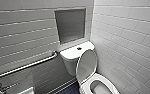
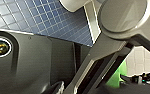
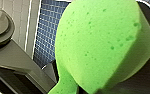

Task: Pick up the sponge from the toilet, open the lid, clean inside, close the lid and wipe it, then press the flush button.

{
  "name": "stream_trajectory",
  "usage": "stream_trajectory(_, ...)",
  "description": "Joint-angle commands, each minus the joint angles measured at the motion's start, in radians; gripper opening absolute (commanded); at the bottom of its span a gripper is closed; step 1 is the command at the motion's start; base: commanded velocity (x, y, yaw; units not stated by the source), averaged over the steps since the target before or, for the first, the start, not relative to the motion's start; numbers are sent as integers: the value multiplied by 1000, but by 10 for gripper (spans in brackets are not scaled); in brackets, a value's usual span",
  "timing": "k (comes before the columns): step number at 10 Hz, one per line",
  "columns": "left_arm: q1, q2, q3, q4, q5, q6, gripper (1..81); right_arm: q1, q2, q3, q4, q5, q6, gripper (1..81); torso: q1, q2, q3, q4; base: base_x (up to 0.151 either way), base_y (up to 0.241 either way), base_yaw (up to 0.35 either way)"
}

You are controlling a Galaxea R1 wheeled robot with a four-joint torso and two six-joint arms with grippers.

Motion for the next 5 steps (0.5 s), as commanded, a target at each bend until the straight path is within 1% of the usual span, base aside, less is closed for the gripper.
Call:
stream_trajectory(1, 47, 63, -72, 69, 33, 8, 811, -6, -19, 29, -45, -40, 4, 10, 0, 0, 0, 0, 0, 0, 0)
stream_trajectory(5, 101, 142, -215, 72, 21, 13, 811, 0, -34, 52, -46, -39, 4, 10, 0, 0, 1, 0, 0, 0, 0)
